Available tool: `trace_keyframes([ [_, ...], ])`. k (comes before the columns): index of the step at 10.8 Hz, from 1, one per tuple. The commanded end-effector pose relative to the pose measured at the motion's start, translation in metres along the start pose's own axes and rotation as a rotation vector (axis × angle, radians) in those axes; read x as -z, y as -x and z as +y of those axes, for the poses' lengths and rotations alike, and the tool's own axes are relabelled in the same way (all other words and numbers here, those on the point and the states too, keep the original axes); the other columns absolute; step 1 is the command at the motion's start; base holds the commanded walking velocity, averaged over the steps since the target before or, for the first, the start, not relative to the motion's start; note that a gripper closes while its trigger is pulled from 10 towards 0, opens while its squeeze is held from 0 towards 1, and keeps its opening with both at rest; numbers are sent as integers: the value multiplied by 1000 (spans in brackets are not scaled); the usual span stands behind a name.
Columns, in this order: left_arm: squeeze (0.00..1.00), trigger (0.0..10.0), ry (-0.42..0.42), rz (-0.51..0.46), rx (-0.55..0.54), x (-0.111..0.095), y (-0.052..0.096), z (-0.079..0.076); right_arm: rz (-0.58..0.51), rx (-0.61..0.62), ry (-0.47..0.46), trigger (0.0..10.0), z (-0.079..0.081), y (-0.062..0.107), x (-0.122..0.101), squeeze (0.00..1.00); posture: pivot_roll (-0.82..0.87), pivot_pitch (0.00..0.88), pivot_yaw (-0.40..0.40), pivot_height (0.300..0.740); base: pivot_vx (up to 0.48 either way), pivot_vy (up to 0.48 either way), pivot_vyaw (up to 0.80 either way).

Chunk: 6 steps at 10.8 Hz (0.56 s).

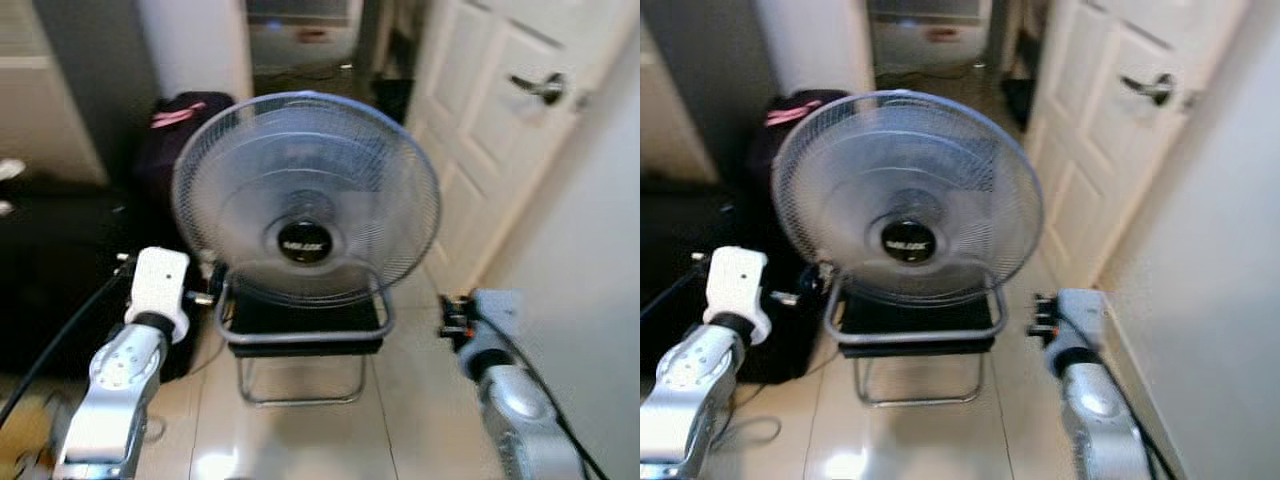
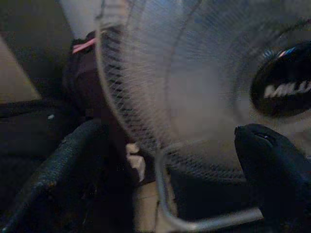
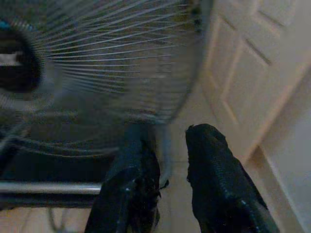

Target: Clean up the room

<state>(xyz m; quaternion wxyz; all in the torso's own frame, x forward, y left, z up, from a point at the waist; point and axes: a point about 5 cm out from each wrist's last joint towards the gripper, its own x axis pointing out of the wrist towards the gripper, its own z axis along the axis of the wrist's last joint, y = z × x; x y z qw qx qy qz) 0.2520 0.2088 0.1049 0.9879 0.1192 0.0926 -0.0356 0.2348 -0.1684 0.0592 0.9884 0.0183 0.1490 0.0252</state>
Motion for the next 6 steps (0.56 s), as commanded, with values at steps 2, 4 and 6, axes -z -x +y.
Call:
trace_keyframes([
  [2, 0, 10000, -20, -17, -16, -3, 1, 3, -17, -2, -3, 10000, 0, 1, -3, 0, 53, 0, -23, 740, 0, 0, 0],
  [4, 0, 10000, -20, -17, -16, -3, 1, 3, -17, -2, -3, 10000, 0, 1, -3, 0, 53, 0, -23, 740, 0, 0, 0],
  [6, 0, 10000, -20, -17, -16, -3, 1, 3, -17, -2, -3, 10000, 0, 1, -3, 0, 53, 0, -23, 740, 0, 0, 0],
])
